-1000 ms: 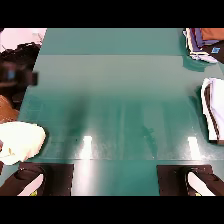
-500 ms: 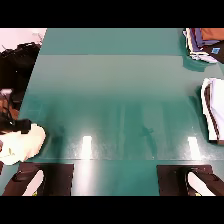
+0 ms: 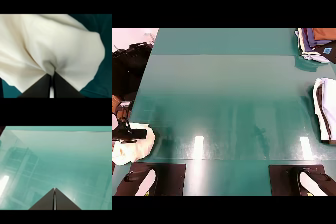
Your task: Fold the shirts.
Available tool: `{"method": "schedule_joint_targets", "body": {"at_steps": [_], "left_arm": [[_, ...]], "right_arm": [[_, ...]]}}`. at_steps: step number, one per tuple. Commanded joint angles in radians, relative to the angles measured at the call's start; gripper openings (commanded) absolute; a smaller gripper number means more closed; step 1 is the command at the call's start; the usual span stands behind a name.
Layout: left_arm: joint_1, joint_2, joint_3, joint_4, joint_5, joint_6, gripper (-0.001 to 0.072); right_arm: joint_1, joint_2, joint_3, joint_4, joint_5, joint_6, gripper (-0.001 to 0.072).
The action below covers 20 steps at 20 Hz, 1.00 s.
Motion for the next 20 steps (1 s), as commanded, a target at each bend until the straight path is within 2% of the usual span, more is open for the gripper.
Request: {"method": "schedule_joint_targets", "body": {"at_steps": [1, 5, 8, 10, 15, 20], "left_arm": [[0.001, 0.002, 0.127, 0.000, -0.017, -0.023, 0.0026], [-0.031, 0.001, 0.573, -0.126, -0.065, 0.011, 0.0025], [-0.143, 0.001, 0.867, -0.203, -0.053, 0.011, 0.0023], [-0.234, -0.003, 0.984, -0.205, -0.020, 0.011, 0.0022], [-0.421, -0.115, 1.103, -0.223, 0.001, 0.010, 0.0021], [-0.724, -0.374, 1.103, -0.244, -0.106, 0.003, 0.0024]], "right_arm": [[0.000, 0.001, 0.000, 0.003, -0.022, 0.000, 0.0016], [0.000, 0.036, 0.001, 0.009, -0.119, 0.000, 0.0016], [0.000, 0.063, 0.001, 0.001, -0.206, 0.000, 0.0015], [0.000, 0.066, 0.005, 0.001, -0.219, 0.001, 0.0016], [0.000, -0.007, 0.118, 0.000, -0.163, 0.001, 0.0016], [0.000, -0.114, 0.306, 0.000, -0.039, 0.001, 0.0015]]}}
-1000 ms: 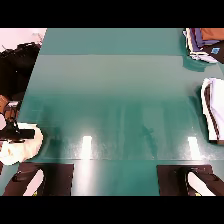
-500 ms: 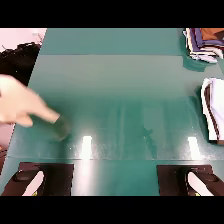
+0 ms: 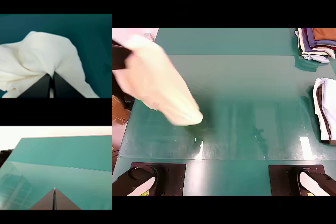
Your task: Fold the shirts.
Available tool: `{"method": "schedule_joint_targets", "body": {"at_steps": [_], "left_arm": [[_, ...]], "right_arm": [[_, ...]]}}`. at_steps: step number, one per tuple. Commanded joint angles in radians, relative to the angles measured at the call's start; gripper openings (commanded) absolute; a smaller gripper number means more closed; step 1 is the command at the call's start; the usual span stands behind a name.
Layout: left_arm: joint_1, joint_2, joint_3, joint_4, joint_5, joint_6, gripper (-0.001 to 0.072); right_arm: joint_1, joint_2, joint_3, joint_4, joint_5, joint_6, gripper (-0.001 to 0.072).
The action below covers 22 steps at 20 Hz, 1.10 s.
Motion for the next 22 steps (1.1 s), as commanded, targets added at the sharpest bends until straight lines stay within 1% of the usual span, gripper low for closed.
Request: {"method": "schedule_joint_targets", "body": {"at_steps": [1, 3, 4, 5, 6, 7, 10, 11, 13, 15, 17, 19, 22], "left_arm": [[-0.230, -0.195, 0.016, -0.053, -0.058, -0.003, 0.0026], [-0.339, -0.314, 0.016, -0.132, -0.029, 0.032, 0.0030], [-0.384, -0.374, 0.016, -0.171, 0.003, 0.070, 0.0266], [-0.414, -0.422, 0.016, -0.185, 0.035, 0.085, 0.0624], [-0.428, -0.462, 0.016, -0.173, 0.061, 0.087, 0.0666], [-0.422, -0.490, 0.016, -0.149, 0.076, 0.104, 0.0649], [-0.339, -0.517, 0.012, -0.015, 0.094, 0.100, 0.0650], [-0.283, -0.517, 0.000, -0.012, 0.113, 0.097, 0.0650], [-0.166, -0.517, -0.046, -0.028, 0.151, 0.049, 0.0650], [-0.044, -0.518, -0.138, -0.101, 0.229, 0.024, 0.0649], [0.050, -0.531, -0.243, -0.229, 0.323, 0.029, 0.0649], [0.116, -0.566, -0.312, -0.317, 0.395, 0.029, 0.0650], [0.161, -0.644, -0.319, -0.422, 0.437, 0.030, 0.0650]], "right_arm": [[0.000, -0.068, 0.121, 0.000, 0.092, 0.001, 0.0016], [0.000, -0.095, 0.168, 0.000, 0.139, 0.001, 0.0016], [0.000, -0.103, 0.182, 0.000, 0.161, 0.001, 0.0015], [0.000, -0.102, 0.184, -0.002, 0.172, 0.000, 0.0015], [0.000, -0.102, 0.185, -0.002, 0.181, 0.001, 0.0016], [0.000, -0.102, 0.185, -0.003, 0.191, 0.000, 0.0015], [0.000, -0.102, 0.185, -0.002, 0.213, 0.001, 0.0015], [0.000, -0.102, 0.184, -0.002, 0.216, 0.001, 0.0015], [0.000, -0.102, 0.184, -0.002, 0.219, 0.001, 0.0016], [0.000, -0.102, 0.184, -0.002, 0.220, 0.001, 0.0016], [0.000, -0.102, 0.184, -0.002, 0.220, 0.001, 0.0015], [0.000, -0.102, 0.184, -0.002, 0.220, 0.001, 0.0016], [0.001, -0.102, 0.184, -0.002, 0.221, 0.001, 0.0016]]}}
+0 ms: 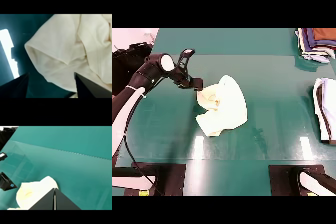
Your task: Fold the shirts.
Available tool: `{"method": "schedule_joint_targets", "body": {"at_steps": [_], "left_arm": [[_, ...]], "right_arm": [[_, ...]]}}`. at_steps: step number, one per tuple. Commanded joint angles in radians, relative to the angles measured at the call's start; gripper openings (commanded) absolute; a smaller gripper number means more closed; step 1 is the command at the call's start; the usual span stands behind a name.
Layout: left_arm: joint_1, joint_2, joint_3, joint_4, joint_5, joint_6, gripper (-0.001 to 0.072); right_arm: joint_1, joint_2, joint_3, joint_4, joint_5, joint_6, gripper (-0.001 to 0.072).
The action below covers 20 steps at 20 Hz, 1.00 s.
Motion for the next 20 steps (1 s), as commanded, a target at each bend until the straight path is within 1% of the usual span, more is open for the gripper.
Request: {"method": "schedule_joint_targets", "body": {"at_steps": [1, 2, 5, 8, 9, 10, 11, 14, 15, 16, 20], "left_arm": [[0.064, -0.078, -0.041, -0.148, 0.104, -0.003, 0.0649], [0.064, -0.097, -0.041, -0.181, 0.123, 0.001, 0.0650], [0.063, -0.143, -0.041, -0.284, 0.153, 0.050, 0.0648], [0.064, -0.151, -0.041, -0.309, 0.188, 0.053, 0.0647], [0.064, -0.151, -0.041, -0.311, 0.198, 0.052, 0.0590], [0.064, -0.151, -0.041, -0.310, 0.200, 0.054, 0.0461], [0.063, -0.151, -0.041, -0.311, 0.204, 0.068, 0.0372], [0.064, -0.151, -0.041, -0.311, 0.218, 0.074, 0.0360], [0.064, -0.151, -0.039, -0.310, 0.220, 0.075, 0.0127], [0.069, -0.151, -0.032, -0.309, 0.217, 0.074, 0.0027], [0.094, -0.139, 0.076, -0.281, 0.153, 0.075, 0.0026]], "right_arm": [[0.001, 0.000, 0.001, 0.000, 0.005, 0.000, 0.0015], [0.001, -0.001, 0.000, 0.000, 0.007, 0.000, 0.0015], [0.001, -0.001, 0.000, 0.000, 0.019, 0.000, 0.0015], [0.001, 0.003, -0.015, 0.001, 0.024, 0.001, 0.0015], [0.001, 0.009, -0.040, 0.001, 0.023, 0.002, 0.0015], [0.001, 0.020, -0.083, 0.001, 0.019, 0.014, 0.0015], [0.001, 0.034, -0.135, 0.001, 0.011, 0.031, 0.0016], [0.001, 0.090, -0.312, 0.001, -0.063, 0.031, 0.0015], [0.001, 0.110, -0.381, 0.001, -0.081, 0.031, 0.0016], [0.001, 0.127, -0.445, 0.001, -0.084, 0.031, 0.0016], [0.003, 0.174, -0.737, 0.003, -0.091, 0.064, 0.0016]]}}
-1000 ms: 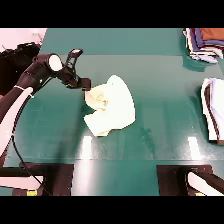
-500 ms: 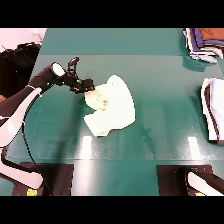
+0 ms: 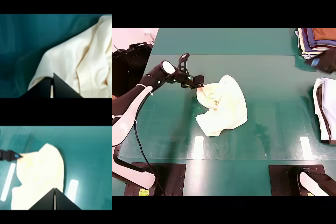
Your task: Fold the shirts.
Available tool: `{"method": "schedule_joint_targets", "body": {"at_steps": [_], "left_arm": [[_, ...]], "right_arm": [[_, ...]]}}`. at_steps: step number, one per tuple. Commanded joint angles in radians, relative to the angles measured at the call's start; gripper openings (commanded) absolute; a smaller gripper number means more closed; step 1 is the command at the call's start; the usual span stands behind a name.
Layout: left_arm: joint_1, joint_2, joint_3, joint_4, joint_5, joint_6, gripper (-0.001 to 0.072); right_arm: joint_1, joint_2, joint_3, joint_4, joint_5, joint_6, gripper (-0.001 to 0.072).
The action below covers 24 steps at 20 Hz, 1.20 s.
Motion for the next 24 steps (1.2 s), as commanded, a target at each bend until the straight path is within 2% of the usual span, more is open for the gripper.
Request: {"method": "schedule_joint_targets", "body": {"at_steps": [1, 2, 3, 4, 5, 6, 8, 11, 13, 16, 18, 19, 21, 24], "left_arm": [[0.013, 0.018, 0.096, 0.048, -0.050, 0.003, 0.0026], [0.013, 0.028, 0.126, 0.068, -0.063, 0.004, 0.0026], [0.013, 0.039, 0.154, 0.076, -0.076, 0.010, 0.0026], [0.013, 0.047, 0.172, 0.074, -0.084, 0.031, 0.0026], [0.013, 0.051, 0.184, 0.074, -0.093, 0.045, 0.0026], [0.013, 0.053, 0.190, 0.075, -0.101, 0.054, 0.0026], [0.013, 0.055, 0.190, 0.076, -0.120, 0.055, 0.0026], [0.013, 0.055, 0.190, 0.076, -0.126, 0.055, 0.0026], [0.013, 0.055, 0.190, 0.077, -0.133, 0.055, 0.0026], [0.013, 0.055, 0.190, 0.090, -0.147, 0.055, 0.0026], [0.013, 0.055, 0.190, 0.103, -0.152, 0.055, 0.0026], [0.013, 0.057, 0.190, 0.106, -0.156, 0.055, 0.0026], [0.013, 0.074, 0.198, 0.135, -0.158, 0.055, 0.0026], [0.013, 0.168, 0.237, 0.263, -0.154, 0.055, 0.0026]], "right_arm": [[0.003, 0.036, -0.275, 0.007, -0.032, 0.022, 0.0016], [0.016, 0.035, -0.364, 0.012, -0.066, 0.022, 0.0018], [0.041, 0.034, -0.446, 0.018, -0.110, 0.022, 0.0061], [0.074, 0.023, -0.522, 0.051, -0.163, 0.021, 0.0281], [0.122, -0.005, -0.594, 0.112, -0.223, 0.021, 0.0433], [0.172, -0.041, -0.645, 0.157, -0.284, 0.021, 0.0437], [0.285, -0.142, -0.708, 0.232, -0.405, 0.016, 0.0437], [0.438, -0.317, -0.676, 0.344, -0.533, -0.038, 0.0436], [0.503, -0.411, -0.604, 0.352, -0.594, -0.043, 0.0436], [0.533, -0.515, -0.495, 0.349, -0.609, -0.043, 0.0409], [0.532, -0.554, -0.446, 0.341, -0.610, -0.044, 0.0092], [0.531, -0.557, -0.432, 0.320, -0.615, -0.044, 0.0016], [0.510, -0.542, -0.396, 0.238, -0.607, -0.042, 0.0014], [0.417, -0.441, -0.324, 0.091, -0.555, -0.023, 0.0014]]}}
